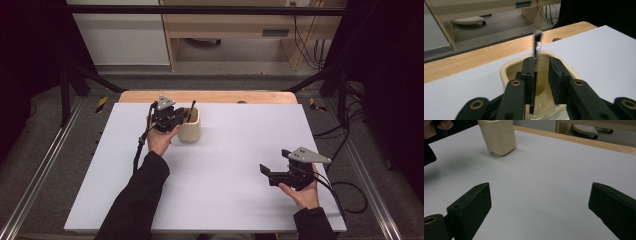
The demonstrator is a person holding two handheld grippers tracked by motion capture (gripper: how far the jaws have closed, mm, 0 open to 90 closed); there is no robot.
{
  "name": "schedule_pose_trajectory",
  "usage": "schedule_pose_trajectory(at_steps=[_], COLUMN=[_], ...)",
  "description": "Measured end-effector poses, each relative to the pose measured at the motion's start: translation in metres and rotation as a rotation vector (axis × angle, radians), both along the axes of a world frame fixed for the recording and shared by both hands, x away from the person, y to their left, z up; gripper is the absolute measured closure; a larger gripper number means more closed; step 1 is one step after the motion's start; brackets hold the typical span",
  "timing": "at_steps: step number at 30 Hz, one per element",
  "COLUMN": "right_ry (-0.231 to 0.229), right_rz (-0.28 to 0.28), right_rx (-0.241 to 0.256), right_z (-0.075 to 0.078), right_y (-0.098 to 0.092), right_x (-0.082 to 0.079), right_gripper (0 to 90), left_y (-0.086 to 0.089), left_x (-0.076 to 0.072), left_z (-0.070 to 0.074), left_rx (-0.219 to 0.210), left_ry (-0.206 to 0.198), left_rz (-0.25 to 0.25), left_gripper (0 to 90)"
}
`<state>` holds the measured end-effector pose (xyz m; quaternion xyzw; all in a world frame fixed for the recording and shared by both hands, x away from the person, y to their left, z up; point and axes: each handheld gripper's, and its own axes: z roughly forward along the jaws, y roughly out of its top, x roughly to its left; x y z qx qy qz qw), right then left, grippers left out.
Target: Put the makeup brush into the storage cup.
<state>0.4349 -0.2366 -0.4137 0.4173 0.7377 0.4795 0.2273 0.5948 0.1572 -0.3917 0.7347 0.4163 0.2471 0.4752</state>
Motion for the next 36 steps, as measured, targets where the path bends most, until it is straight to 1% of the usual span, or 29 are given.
schedule_pose_trajectory(at_steps=[1,2,3,4,8,9,10,11,12,13,15,17,18,21,22,23,24,25,26,27,28,29,30,32,34,35,36], right_ry=[0.0,-0.002,-0.004,-0.005,-0.007,-0.007,-0.008,-0.008,-0.007,-0.006,-0.004,-0.007,-0.007,-0.012,-0.014,-0.014,-0.012,-0.011,-0.011,-0.011,-0.012,-0.012,-0.013,-0.014,-0.014,-0.014,-0.013], right_rz=[0.0,0.002,0.002,0.002,0.006,0.006,0.008,0.008,0.007,0.011,0.01,0.009,0.011,0.007,0.01,0.01,0.005,0.004,0.004,0.004,0.007,0.007,0.008,0.004,0.004,0.004,0.001], right_rx=[0.0,-0.005,-0.005,-0.004,0.001,0.001,0.001,0.001,0.0,0.0,0.001,0.006,0.008,0.004,0.006,0.006,0.005,0.005,0.005,0.005,0.004,0.004,0.006,0.008,0.007,0.007,0.005], right_z=[0.0,0.0,0.0,-0.001,-0.001,-0.001,-0.001,-0.001,-0.001,-0.001,-0.001,-0.001,0.0,0.0,0.001,0.001,0.001,0.001,0.001,0.001,0.001,0.001,0.002,0.002,0.002,0.002,0.002], right_y=[0.0,0.0,0.0,0.0,0.001,0.001,0.001,0.001,0.001,0.001,0.001,0.002,0.001,0.001,0.0,0.0,0.0,0.0,0.0,0.0,0.0,0.0,0.0,0.0,0.0,0.0,0.0], right_x=[0.0,0.0,0.0,0.0,0.0,0.0,0.001,0.001,0.0,0.0,0.0,0.0,0.0,0.0,-0.001,-0.001,-0.001,-0.001,-0.001,-0.001,-0.001,-0.001,-0.001,-0.002,-0.002,-0.002,-0.002], right_gripper=[5.0,5.0,5.0,5.0,5.0,5.0,5.0,5.0,4.9,4.9,4.9,4.9,4.9,4.9,4.9,4.9,4.8,4.8,4.8,4.8,4.7,4.7,4.7,4.7,4.7,4.7,4.7], left_y=[0.001,0.004,0.004,0.007,0.01,0.012,0.014,0.014,0.016,0.016,0.019,0.022,0.024,0.026,0.027,0.027,0.03,0.031,0.031,0.032,0.033,0.035,0.037,0.038,0.043,0.043,0.045], left_x=[-0.002,-0.006,-0.006,-0.011,-0.019,-0.022,-0.028,-0.028,-0.036,-0.036,-0.043,-0.051,-0.057,-0.064,-0.07,-0.07,-0.077,-0.08,-0.08,-0.084,-0.087,-0.09,-0.095,-0.098,-0.107,-0.107,-0.112], left_z=[0.001,0.003,0.003,0.005,0.006,0.007,0.008,0.008,0.01,0.01,0.013,0.015,0.016,0.017,0.017,0.017,0.016,0.015,0.015,0.015,0.014,0.013,0.012,0.012,0.011,0.011,0.01], left_rx=[-0.008,-0.014,-0.014,-0.016,-0.03,-0.032,-0.045,-0.045,-0.047,-0.047,-0.048,-0.05,-0.053,-0.049,-0.045,-0.045,-0.042,-0.046,-0.046,-0.049,-0.048,-0.047,-0.048,-0.044,-0.038,-0.038,-0.034], left_ry=[-0.006,-0.013,-0.013,-0.018,-0.021,-0.02,-0.022,-0.022,-0.032,-0.032,-0.044,-0.045,-0.045,-0.048,-0.042,-0.042,-0.048,-0.047,-0.047,-0.045,-0.044,-0.044,-0.046,-0.048,-0.059,-0.059,-0.065], left_rz=[0.003,0.002,0.002,-0.005,-0.024,-0.026,-0.036,-0.036,-0.044,-0.044,-0.053,-0.064,-0.075,-0.086,-0.095,-0.095,-0.105,-0.11,-0.11,-0.115,-0.119,-0.124,-0.13,-0.131,-0.143,-0.143,-0.147], left_gripper=[73.3,70.7,69.5,68.4,62.4,62.4,59.4,58.2,57.1,56.2,55.6,51.9,50.7,49.0,45.5,44.5,43.7,42.6,41.0,41.0,37.7,37.7,35.3,33.2,31.8,30.5,29.3])
